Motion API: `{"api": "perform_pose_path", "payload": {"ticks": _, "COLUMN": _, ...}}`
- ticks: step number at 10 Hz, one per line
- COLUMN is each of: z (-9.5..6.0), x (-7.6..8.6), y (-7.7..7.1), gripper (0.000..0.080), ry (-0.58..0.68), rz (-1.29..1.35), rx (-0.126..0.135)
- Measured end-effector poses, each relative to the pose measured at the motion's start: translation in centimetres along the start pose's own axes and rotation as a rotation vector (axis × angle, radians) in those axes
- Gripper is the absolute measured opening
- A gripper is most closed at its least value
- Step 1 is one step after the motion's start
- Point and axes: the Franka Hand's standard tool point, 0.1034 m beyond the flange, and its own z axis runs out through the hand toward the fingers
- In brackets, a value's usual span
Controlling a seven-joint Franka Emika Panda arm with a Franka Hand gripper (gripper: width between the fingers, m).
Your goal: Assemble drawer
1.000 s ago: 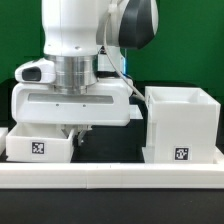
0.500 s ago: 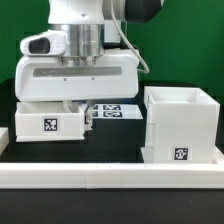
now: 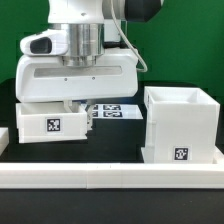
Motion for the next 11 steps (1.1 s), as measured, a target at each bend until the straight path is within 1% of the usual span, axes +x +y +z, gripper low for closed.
{"api": "perform_pose_path", "payload": {"ticks": 1, "z": -0.02, "x": -0.02, "y": 0.12, "gripper": 0.0041, "ry": -0.005, "rz": -0.135, "rx": -0.009}}
{"api": "perform_pose_path", "payload": {"ticks": 4, "z": 0.36, "x": -0.49, "y": 0.50, "gripper": 0.0041, "ry": -0.022, "rz": -0.449, "rx": -0.015}}
{"api": "perform_pose_path", "payload": {"ticks": 5, "z": 0.38, "x": -0.54, "y": 0.58, "gripper": 0.0041, "ry": -0.024, "rz": -0.480, "rx": -0.016}}
{"api": "perform_pose_path", "payload": {"ticks": 9, "z": 0.39, "x": -0.82, "y": 1.10, "gripper": 0.0041, "ry": -0.046, "rz": -0.751, "rx": -0.028}}
{"api": "perform_pose_path", "payload": {"ticks": 10, "z": 0.43, "x": -0.73, "y": 0.88, "gripper": 0.0041, "ry": -0.057, "rz": -0.847, "rx": -0.037}}
{"api": "perform_pose_path", "payload": {"ticks": 11, "z": 0.55, "x": -0.65, "y": 0.39, "gripper": 0.0041, "ry": -0.068, "rz": -0.916, "rx": -0.039}}
